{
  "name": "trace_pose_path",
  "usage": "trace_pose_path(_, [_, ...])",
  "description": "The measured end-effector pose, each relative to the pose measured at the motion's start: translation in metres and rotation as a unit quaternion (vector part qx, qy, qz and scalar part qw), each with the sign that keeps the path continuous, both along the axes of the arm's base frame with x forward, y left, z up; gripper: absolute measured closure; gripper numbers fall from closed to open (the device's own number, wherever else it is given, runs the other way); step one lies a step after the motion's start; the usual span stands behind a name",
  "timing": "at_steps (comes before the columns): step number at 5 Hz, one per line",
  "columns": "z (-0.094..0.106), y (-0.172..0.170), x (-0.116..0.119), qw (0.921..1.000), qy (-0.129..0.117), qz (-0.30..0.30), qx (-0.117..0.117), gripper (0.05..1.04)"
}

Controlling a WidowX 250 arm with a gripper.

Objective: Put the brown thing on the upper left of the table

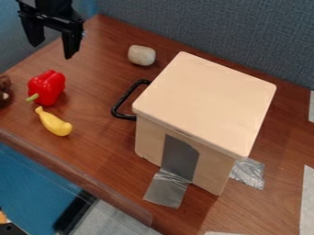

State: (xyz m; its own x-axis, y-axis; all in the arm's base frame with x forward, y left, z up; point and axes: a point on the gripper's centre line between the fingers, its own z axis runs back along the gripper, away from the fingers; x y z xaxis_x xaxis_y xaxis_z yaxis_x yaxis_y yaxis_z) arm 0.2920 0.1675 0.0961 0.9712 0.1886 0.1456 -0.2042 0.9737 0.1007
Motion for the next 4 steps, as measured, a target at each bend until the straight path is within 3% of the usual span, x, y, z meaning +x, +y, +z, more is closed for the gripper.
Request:
trace_pose_path(1, [-0.011,-0.002,-0.002,0.9999,0.014,-0.002,-0.010,0.083])
trace_pose_path(2, [-0.011,0.032,-0.022,0.9996,0.011,0.022,-0.010,0.083])
trace_pose_path(4, [-0.020,0.094,-0.077,0.9979,-0.003,0.064,0.012,0.083])
